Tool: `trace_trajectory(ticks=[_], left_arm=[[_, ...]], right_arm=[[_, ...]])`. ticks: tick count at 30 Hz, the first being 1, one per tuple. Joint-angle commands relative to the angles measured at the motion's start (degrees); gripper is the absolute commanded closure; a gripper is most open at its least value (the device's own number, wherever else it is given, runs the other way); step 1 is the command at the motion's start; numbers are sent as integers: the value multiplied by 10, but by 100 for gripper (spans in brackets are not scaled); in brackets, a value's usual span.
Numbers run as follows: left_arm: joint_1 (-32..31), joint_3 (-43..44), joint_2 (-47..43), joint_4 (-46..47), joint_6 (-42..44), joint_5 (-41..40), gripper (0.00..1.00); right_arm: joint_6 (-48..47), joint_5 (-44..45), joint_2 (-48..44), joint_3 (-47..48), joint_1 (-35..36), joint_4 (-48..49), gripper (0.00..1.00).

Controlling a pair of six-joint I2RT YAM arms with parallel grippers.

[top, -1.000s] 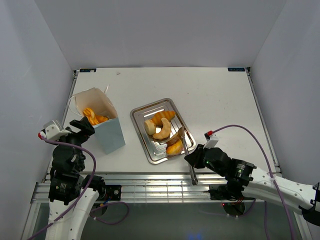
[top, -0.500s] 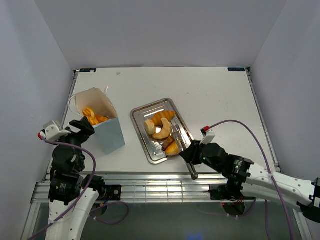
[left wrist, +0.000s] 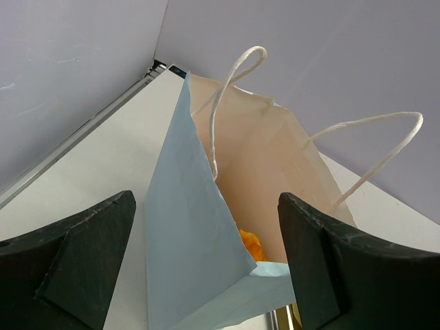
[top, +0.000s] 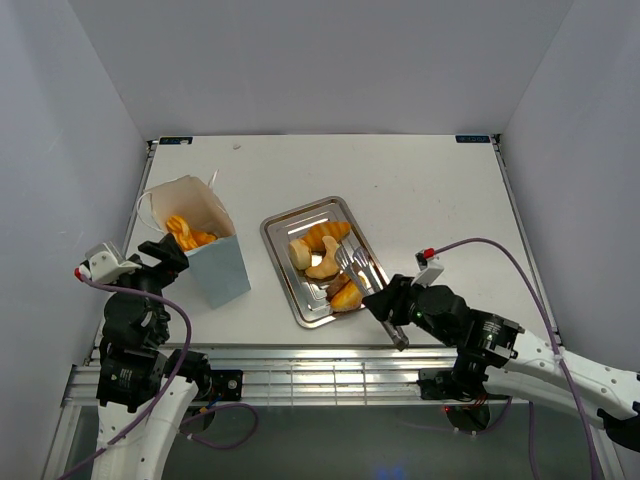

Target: Place the fake bread into the paper bag

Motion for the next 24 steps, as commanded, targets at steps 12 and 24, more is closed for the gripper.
trace_trajectory(ticks=[12, 24], left_arm=[[-1, -4, -2, 14, 4, 19, 5], [-4, -4, 0, 15, 4, 20, 5]], right_arm=[[117, 77, -41, -17, -1, -80, 44], [127, 86, 4, -5, -1, -68, 43]])
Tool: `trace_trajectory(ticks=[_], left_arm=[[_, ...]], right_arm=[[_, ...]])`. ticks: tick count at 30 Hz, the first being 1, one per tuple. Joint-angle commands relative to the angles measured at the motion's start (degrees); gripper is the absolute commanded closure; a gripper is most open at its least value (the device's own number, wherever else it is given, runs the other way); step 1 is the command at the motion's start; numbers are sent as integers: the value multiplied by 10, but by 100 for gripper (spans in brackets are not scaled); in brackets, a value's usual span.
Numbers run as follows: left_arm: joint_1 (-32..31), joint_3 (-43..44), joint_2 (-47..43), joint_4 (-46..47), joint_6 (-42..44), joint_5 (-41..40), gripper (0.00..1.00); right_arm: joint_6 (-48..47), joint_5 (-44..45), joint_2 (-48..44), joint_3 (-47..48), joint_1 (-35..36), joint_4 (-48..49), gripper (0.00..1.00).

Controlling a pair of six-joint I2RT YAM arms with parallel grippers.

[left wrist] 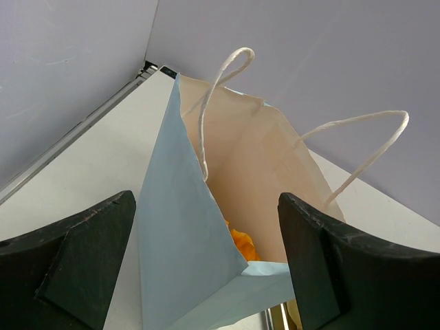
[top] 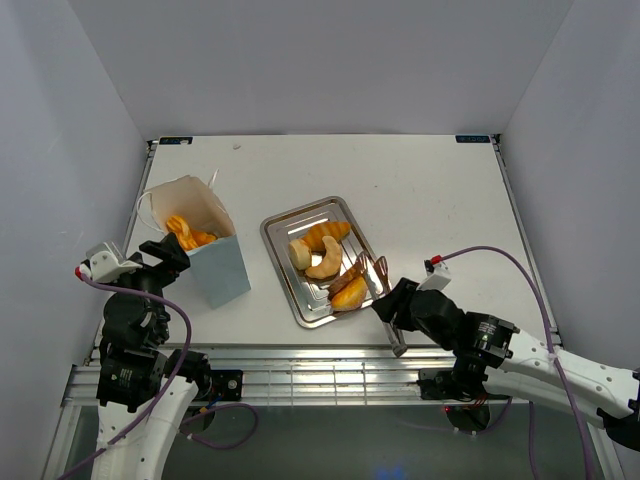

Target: Place the fake bread into the paper bag

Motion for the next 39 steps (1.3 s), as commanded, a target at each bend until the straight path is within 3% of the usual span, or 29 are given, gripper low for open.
trace_trajectory(ticks=[1, 26, 39], left_arm=[[-4, -3, 0, 7, 4, 6, 5], [-10, -4, -4, 8, 6, 6, 5], [-10, -5, -12, 9, 5, 5, 5]], right_arm=[[15, 28, -3, 13, -1, 22, 43], [5, -38, 80, 14, -2, 124, 41], [17, -61, 56, -5, -2, 125, 64]])
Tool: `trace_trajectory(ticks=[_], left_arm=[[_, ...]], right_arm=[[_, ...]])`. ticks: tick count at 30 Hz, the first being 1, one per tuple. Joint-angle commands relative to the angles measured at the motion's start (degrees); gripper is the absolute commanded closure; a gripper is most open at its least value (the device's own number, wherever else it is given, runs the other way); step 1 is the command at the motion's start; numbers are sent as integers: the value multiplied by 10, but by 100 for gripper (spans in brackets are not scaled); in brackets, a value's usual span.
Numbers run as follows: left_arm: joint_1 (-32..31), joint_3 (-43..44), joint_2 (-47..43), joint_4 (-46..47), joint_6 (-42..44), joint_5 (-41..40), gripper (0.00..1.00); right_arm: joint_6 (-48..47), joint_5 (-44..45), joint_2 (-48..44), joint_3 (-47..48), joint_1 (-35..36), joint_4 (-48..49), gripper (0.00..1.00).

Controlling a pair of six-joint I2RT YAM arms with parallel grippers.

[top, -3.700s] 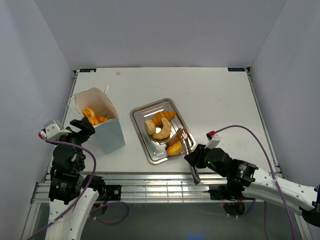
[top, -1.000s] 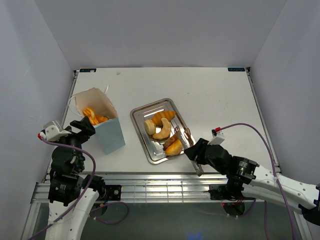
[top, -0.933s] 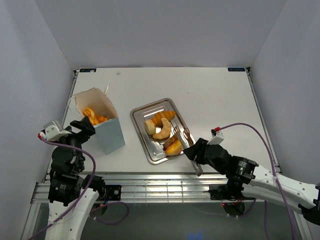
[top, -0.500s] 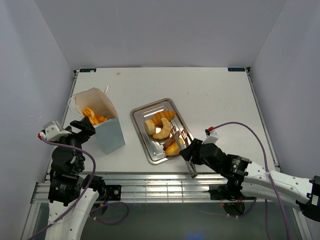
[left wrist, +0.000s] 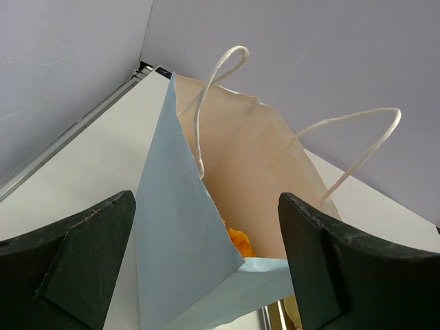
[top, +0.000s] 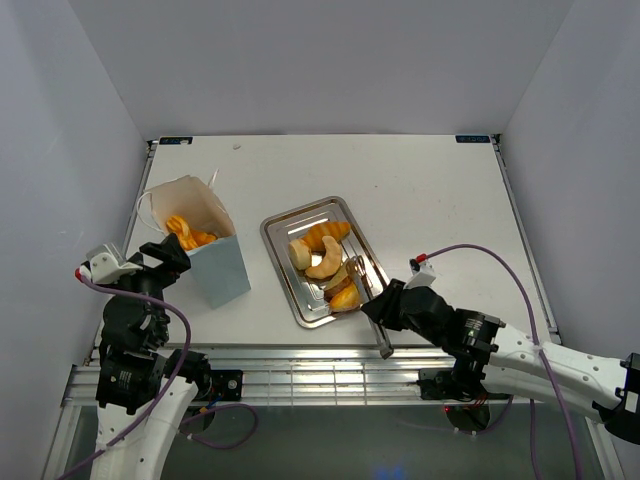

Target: Place the fake bread into the paper bag

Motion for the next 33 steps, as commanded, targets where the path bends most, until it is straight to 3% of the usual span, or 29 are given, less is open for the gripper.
trace_trajectory(ticks=[1, 7, 14, 33], left_arm=[[-2, -4, -5, 9, 6, 4, 5], [-2, -5, -7, 9, 5, 4, 5], [-2, -4, -3, 7, 6, 2, 5], [-3, -1, 11, 4, 6, -8, 5]], right_arm=[[12, -6, -8, 0, -1, 31, 66], [12, -18, 4, -2, -2, 38, 74], [-23, -25, 22, 24, -2, 124, 84], [-135, -24, 57, 178, -3, 148, 90]])
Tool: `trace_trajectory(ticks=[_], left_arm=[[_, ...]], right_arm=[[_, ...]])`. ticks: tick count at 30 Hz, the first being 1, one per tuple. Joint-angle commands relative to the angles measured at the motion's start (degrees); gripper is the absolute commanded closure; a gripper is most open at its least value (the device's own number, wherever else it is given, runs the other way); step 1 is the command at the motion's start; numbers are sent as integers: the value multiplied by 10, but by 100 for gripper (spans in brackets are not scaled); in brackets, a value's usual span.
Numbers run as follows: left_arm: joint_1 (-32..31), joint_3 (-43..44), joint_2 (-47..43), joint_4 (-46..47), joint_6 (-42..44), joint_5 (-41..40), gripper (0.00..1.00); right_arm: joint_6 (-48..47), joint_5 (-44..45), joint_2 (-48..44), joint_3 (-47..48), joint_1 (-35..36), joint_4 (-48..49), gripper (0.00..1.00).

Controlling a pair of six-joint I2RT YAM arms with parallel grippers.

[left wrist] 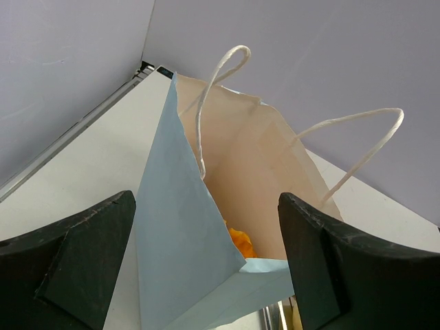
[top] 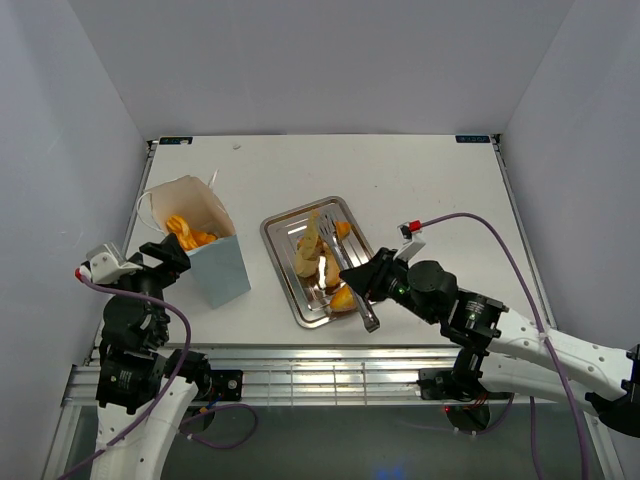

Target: Place the fake bread into the paper bag

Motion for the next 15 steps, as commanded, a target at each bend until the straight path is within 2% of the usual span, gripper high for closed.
trace_trajectory(ticks=[1, 7, 12, 15], left_arm=[[-2, -1, 13, 4, 6, -6, 5], [-2, -1, 17, 4, 6, -4, 5], [-2, 0, 21, 3, 6, -4, 6], [-3, 4, 21, -2, 1, -8, 7]], right_arm=[[-28, 13, -13, 36, 0, 29, 90], [-45, 32, -47, 32, 0, 5, 91], [-137, 13, -22, 94, 0, 11, 91], [-196, -33, 15, 147, 0, 41, 91]])
